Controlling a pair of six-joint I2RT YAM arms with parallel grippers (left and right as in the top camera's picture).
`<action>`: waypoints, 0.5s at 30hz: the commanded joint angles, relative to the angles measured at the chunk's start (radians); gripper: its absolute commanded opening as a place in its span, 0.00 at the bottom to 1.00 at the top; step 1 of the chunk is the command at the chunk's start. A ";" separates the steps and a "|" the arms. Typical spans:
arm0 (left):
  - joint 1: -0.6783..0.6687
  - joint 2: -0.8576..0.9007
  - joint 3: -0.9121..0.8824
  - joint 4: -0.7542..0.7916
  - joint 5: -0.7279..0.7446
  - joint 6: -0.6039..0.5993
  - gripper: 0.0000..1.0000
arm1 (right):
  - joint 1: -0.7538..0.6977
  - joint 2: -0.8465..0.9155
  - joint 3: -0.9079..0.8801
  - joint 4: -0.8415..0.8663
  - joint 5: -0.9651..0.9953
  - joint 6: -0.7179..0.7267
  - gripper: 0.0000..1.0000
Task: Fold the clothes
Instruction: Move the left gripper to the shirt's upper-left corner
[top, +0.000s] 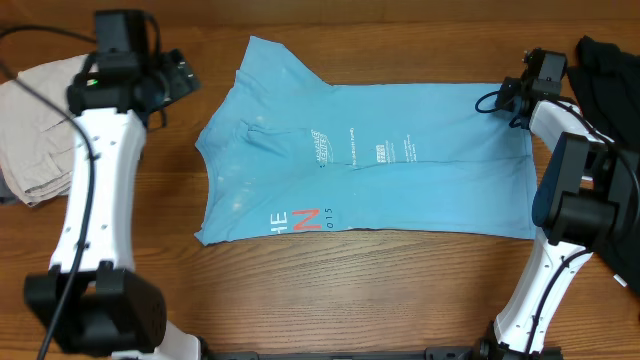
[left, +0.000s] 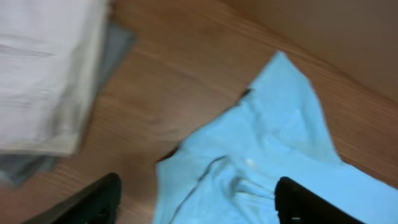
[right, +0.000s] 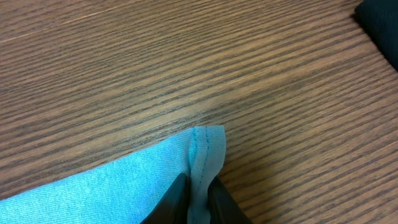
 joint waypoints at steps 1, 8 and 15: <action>-0.070 0.106 0.002 0.060 0.084 0.102 0.75 | -0.006 0.044 -0.005 -0.016 0.010 0.000 0.13; -0.167 0.312 0.002 0.332 0.075 0.153 0.70 | -0.006 0.044 -0.005 -0.021 0.010 0.000 0.13; -0.189 0.445 0.002 0.597 0.008 0.152 0.77 | -0.006 0.044 -0.005 -0.037 0.010 0.000 0.13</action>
